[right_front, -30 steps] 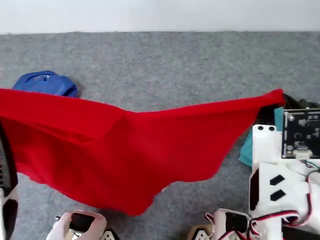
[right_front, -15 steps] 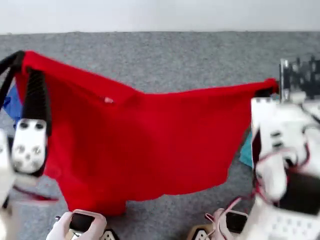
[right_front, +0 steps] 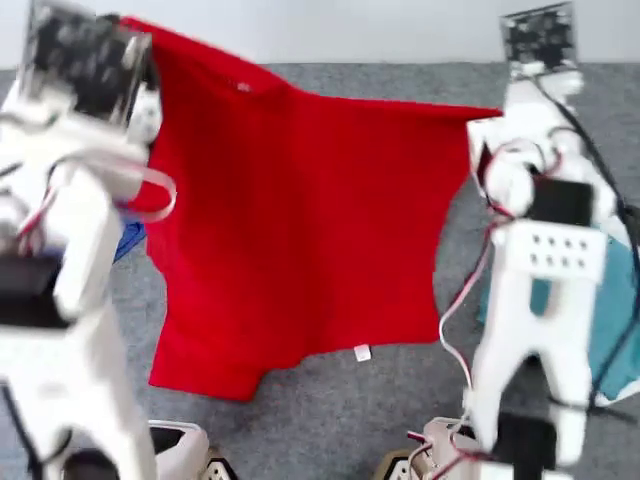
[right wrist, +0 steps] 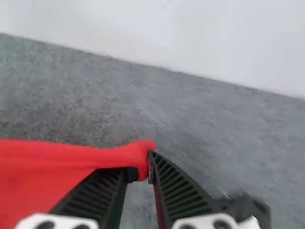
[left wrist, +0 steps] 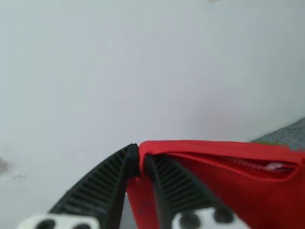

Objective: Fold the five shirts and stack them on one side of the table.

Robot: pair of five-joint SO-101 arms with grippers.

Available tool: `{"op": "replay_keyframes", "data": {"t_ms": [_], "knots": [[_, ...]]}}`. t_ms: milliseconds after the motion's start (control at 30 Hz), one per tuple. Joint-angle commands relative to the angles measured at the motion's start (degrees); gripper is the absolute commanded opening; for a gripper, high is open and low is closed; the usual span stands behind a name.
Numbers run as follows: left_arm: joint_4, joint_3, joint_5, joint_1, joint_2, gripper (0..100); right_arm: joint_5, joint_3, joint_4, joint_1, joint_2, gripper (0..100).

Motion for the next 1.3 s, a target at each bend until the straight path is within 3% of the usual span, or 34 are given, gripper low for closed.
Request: {"op": "replay_keyframes", "data": {"t_ms": [0, 267, 533, 967, 1267], "knots": [[-4.1, 0.0, -0.8, -0.8, 8.5, 1, -0.5, -1.3, -7.0, -0.3, 5.3, 1.0], [-10.1, 0.0, -0.9, -1.1, 28.6, 1, -0.8, -1.4, -16.9, -0.3, 16.5, 1.0], [-14.9, -3.6, -0.9, -6.5, 41.8, 1, -0.9, -1.5, -27.6, -0.8, 19.6, 1.0], [-1.8, -43.5, -0.8, -6.3, 59.9, 1, -0.5, -1.5, -31.5, -3.8, 25.2, 1.0], [-2.0, -74.2, -0.9, -6.0, 83.7, 1, -0.4, -1.5, -32.0, -3.9, 32.0, 1.0]]}}
